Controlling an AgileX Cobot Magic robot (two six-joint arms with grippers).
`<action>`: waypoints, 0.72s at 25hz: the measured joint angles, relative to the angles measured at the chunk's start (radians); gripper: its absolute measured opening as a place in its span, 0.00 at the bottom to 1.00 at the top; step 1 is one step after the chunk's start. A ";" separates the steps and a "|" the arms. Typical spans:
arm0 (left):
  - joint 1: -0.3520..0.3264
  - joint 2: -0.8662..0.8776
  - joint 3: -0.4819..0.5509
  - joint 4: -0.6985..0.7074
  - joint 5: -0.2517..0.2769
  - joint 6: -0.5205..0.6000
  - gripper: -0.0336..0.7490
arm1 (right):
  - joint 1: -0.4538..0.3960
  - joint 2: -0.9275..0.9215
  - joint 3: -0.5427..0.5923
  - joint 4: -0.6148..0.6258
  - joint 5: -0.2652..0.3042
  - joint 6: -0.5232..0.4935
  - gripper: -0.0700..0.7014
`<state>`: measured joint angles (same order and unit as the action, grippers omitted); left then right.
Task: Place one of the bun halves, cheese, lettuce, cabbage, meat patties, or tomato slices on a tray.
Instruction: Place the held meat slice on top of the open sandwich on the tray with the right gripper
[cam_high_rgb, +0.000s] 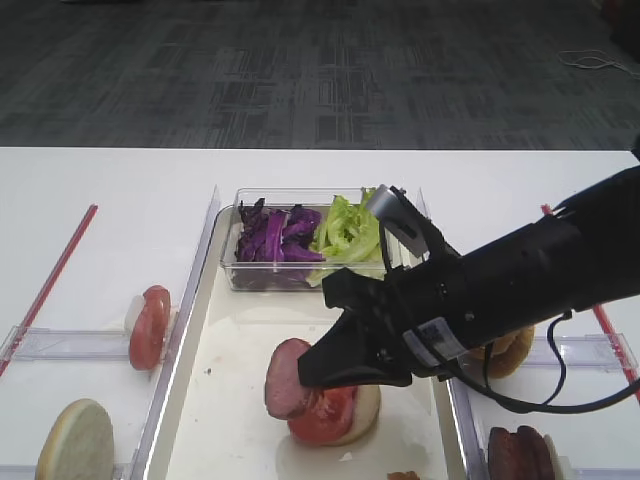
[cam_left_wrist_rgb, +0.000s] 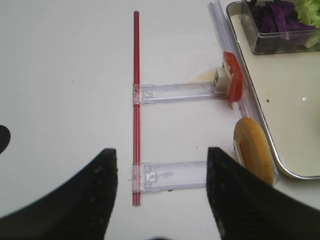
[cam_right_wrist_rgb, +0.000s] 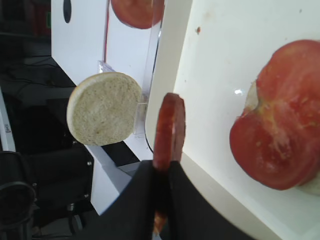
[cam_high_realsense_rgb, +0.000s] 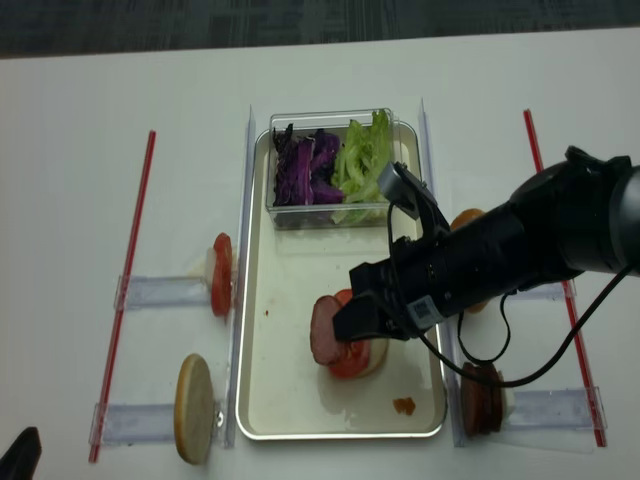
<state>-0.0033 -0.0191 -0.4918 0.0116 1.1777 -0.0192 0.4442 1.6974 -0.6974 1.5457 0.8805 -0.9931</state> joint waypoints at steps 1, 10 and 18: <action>0.000 0.000 0.000 0.000 0.000 0.000 0.57 | -0.009 0.000 0.010 0.023 0.011 -0.018 0.18; 0.000 0.000 0.000 0.000 0.000 0.000 0.57 | -0.127 0.000 0.055 0.078 0.119 -0.080 0.18; 0.000 0.000 0.000 0.000 0.000 0.000 0.57 | -0.127 0.041 0.055 0.078 0.183 -0.121 0.18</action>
<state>-0.0033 -0.0191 -0.4918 0.0116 1.1777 -0.0192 0.3171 1.7380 -0.6427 1.6240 1.0632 -1.1137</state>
